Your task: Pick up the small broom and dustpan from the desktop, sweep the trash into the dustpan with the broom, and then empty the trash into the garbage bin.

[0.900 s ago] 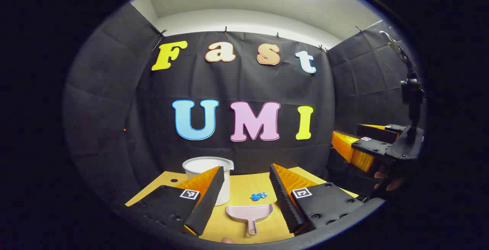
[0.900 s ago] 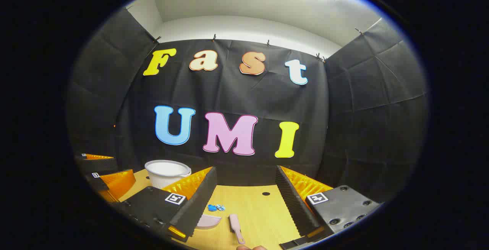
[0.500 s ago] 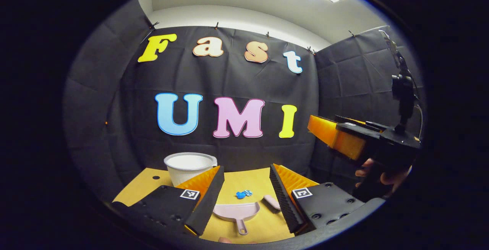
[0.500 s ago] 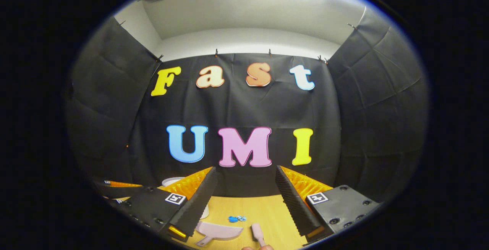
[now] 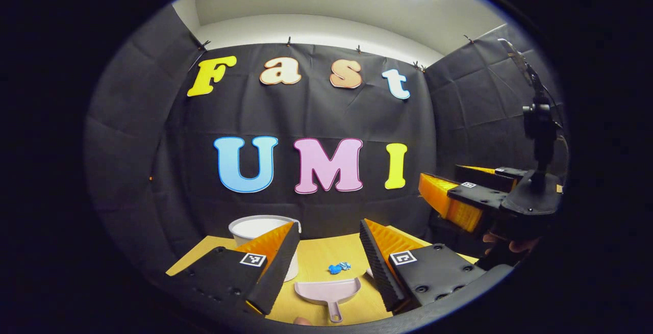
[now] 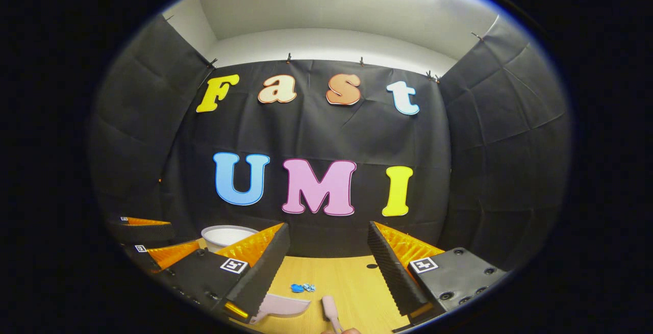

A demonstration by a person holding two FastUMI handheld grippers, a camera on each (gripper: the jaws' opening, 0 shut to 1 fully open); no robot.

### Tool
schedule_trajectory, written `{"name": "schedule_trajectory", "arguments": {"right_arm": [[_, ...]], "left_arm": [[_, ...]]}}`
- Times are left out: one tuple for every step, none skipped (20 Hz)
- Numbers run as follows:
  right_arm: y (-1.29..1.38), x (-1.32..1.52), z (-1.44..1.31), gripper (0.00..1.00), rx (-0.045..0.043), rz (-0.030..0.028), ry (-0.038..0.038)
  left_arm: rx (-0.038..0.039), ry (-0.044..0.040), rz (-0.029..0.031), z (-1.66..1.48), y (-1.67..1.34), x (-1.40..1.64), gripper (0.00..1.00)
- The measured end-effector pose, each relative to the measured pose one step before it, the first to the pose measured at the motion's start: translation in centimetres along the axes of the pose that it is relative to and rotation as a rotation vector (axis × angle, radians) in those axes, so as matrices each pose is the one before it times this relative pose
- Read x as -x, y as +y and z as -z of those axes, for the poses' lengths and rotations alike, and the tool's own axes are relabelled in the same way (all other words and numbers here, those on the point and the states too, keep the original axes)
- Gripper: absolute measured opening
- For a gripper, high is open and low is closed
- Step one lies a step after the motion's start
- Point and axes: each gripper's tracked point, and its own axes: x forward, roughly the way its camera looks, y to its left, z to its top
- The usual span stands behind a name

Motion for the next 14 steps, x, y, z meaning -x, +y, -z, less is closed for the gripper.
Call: {"name": "schedule_trajectory", "arguments": {"right_arm": [[0.028, -0.353, 0.443, 0.96, 0.00392, -0.0099, 0.00924], [-0.154, -0.327, 0.307, 0.96, -0.00055, -0.00716, 0.00737], [-0.036, -0.324, 0.366, 0.99, -0.00677, -0.00835, 0.00965], [-0.02, -0.315, 0.433, 0.99, -0.01062, -0.01167, 0.01335], [-0.133, -0.359, 0.347, 0.96, -0.00567, -0.0062, 0.00681], [-0.26, -0.296, 0.146, 0.96, -0.00001, -0.00319, 0.00134], [-0.296, -0.441, 0.069, 0.96, -0.00027, -0.00454, -0.0017], [-0.076, -0.288, 0.155, 0.96, -0.00861, -0.01323, -0.00051], [0.023, -0.307, 0.499, 0.96, -0.01381, -0.01331, 0.0078], [-0.239, -0.248, 0.789, 0.96, -0.00906, -0.00733, 0.02256], [-0.413, -0.195, 0.726, 0.99, -0.00115, -0.00089, 0.0192], [-0.437, -0.135, 0.543, 0.96, 0.00261, 0.00095, 0.01568], [-0.388, -0.231, 0.412, 0.96, 0.00166, -0.00043, 0.0106], [-0.293, -0.176, 0.321, 0.96, -0.00128, -0.00187, 0.00888]], "left_arm": [[0.01445, 0.00915, -0.01665, 0.062, 0.216, -0.383, 0.71], [0.01685, 0.00437, -0.0133, 0.051, 0.194, -0.4, 0.71], [0.02803, 0.00044, 0.00165, -0.097, -0.065, -0.374, 0.71], [0.03706, 0.0068, 0.00589, 0.212, -0.276, -0.449, 0.71], [0.02422, 0.00747, -0.00768, 0.09, 0.045, -0.319, 0.71], [0.01454, 0.00831, -0.01152, 0.231, 0.162, -0.41, 0.71], [0.00289, 0.00909, -0.00935, 0.061, 0.041, -0.332, 0.71], [-0.00229, 0.00948, -0.01041, 0.337, -0.006, -0.281, 0.71], [0.00453, 0.01622, 0.00341, 0.357, -0.109, -0.219, 0.71], [0.02252, 0.01642, 0.03896, 0.528, -0.89, -0.125, 0.71], [0.02548, 0.00282, 0.02773, 0.09, -0.623, -0.021, 0.71], [0.02135, 0.00214, 0.00957, 0.194, -0.131, -0.091, 0.71], [0.00445, 0.00941, -0.00369, 0.102, 0.055, -0.225, 0.71], [-0.01225, 0.01069, -0.01157, 0.455, 0.117, -0.225, 0.71]]}}
